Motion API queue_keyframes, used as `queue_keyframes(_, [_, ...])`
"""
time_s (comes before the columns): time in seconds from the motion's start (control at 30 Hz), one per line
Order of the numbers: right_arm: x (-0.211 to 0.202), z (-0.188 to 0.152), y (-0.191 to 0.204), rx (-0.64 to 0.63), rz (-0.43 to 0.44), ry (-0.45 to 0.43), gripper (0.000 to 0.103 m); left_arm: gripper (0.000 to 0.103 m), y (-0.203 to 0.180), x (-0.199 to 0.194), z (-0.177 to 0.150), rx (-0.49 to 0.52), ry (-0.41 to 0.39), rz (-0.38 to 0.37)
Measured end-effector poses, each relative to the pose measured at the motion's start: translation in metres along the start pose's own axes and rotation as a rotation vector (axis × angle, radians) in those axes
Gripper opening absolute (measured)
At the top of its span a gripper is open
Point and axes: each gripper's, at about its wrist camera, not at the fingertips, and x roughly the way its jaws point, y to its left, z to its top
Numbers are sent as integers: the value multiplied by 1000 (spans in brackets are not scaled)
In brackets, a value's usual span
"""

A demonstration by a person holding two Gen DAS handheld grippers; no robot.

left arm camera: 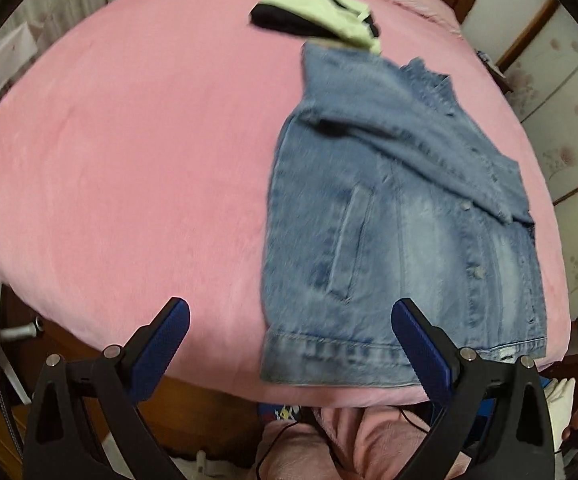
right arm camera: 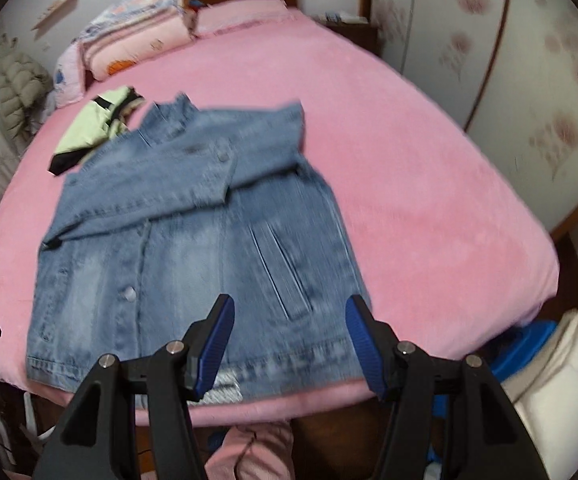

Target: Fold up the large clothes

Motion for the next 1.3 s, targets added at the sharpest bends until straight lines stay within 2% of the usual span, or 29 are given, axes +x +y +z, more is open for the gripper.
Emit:
queue_keyframes(0.13, [30, -18, -23, 103, -1, 94, 58, 100, 13, 26, -9, -40, 40, 11])
queue_keyframes(0.3, [48, -29, -49, 164, 3, 111, 58, 100, 17, 52, -15, -61, 83, -15])
queue_keyframes(0.5, [66, -31, -82, 226, 56, 144, 56, 101, 7, 74, -21, -14, 117, -22])
queue_keyframes(0.6, [76, -31, -94, 255, 99, 172, 53, 101, 3, 80, -24, -2, 142, -49])
queue_keyframes(0.8, [95, -33, -95, 255, 167, 228, 51, 101, -1, 90, -29, 46, 164, -90])
queue_keyframes(0.9, [102, -36, -84, 214, 197, 260, 40, 100, 6, 87, -30, 27, 157, -146])
queue_keyframes(1.0, [101, -37, -73, 148, 168, 254, 39, 91, 13, 83, -31, 18, 151, -188])
queue_keyframes(1.13, [97, -38, -75, 132, 185, 252, 32, 74, 22, 79, -34, 17, 153, -220])
queue_keyframes(1.3, [104, -40, -75, 129, 169, 263, 32, 74, 23, 83, -36, 12, 163, -235])
